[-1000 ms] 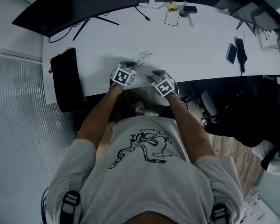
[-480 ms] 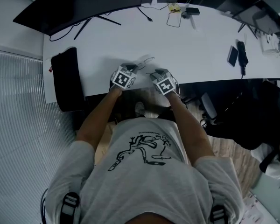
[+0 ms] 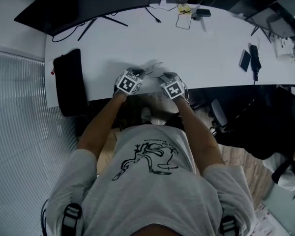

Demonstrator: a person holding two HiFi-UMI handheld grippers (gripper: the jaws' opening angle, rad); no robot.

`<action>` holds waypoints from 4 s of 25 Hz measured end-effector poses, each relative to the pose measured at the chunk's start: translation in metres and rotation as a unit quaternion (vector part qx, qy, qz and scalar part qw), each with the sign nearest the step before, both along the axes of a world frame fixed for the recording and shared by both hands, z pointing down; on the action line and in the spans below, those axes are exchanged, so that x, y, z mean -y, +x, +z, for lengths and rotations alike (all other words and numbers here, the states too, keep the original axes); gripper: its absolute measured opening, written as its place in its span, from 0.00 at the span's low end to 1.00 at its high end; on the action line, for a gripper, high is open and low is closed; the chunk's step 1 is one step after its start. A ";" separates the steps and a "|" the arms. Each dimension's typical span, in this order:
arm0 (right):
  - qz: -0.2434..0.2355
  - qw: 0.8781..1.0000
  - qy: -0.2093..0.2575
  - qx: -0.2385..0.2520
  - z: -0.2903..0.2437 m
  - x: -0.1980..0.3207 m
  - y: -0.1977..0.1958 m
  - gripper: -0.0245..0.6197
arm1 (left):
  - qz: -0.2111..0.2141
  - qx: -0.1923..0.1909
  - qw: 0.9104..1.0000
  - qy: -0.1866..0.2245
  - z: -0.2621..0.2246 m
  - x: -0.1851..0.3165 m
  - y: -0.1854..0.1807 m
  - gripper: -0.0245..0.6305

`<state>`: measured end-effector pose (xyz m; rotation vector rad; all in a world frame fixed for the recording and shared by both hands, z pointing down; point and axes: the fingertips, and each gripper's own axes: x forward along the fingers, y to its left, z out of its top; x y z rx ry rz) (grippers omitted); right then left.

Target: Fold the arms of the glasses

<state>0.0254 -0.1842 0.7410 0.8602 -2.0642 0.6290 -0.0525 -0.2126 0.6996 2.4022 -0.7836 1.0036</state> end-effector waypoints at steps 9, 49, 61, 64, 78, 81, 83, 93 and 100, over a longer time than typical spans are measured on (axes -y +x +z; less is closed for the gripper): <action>0.002 1.000 0.011 -0.021 0.005 0.007 0.009 0.28 | 0.014 -0.001 1.000 -0.014 0.001 -0.009 0.003 0.10; 0.020 1.000 -0.013 -0.009 0.014 0.025 0.000 0.28 | 0.056 0.034 0.997 0.046 0.008 -0.006 0.005 0.10; 0.009 0.999 0.022 -0.031 0.008 0.026 0.011 0.27 | 0.127 0.162 0.955 0.212 0.011 -0.007 0.014 0.10; 0.010 0.999 0.033 -0.037 0.005 0.026 0.018 0.27 | 0.155 0.197 0.937 0.244 0.013 -0.010 0.018 0.10; 0.036 0.999 0.036 -0.020 -0.002 0.017 0.043 0.25 | 0.214 0.259 0.907 0.256 0.035 -0.032 0.025 0.21; 0.039 0.998 0.046 -0.013 -0.010 0.016 0.044 0.23 | 0.201 0.242 0.918 0.241 0.029 -0.035 0.026 0.27; 0.042 0.998 0.049 -0.006 -0.014 0.013 0.045 0.22 | 0.186 0.227 0.928 0.230 0.026 -0.038 0.025 0.30; 0.072 0.991 0.098 0.050 -0.069 0.009 0.057 0.16 | 0.052 0.112 0.974 0.191 -0.026 -0.042 0.015 0.26; 0.077 0.981 0.147 0.096 -0.142 0.002 0.055 0.14 | -0.022 0.021 0.980 0.197 -0.089 -0.048 0.012 0.12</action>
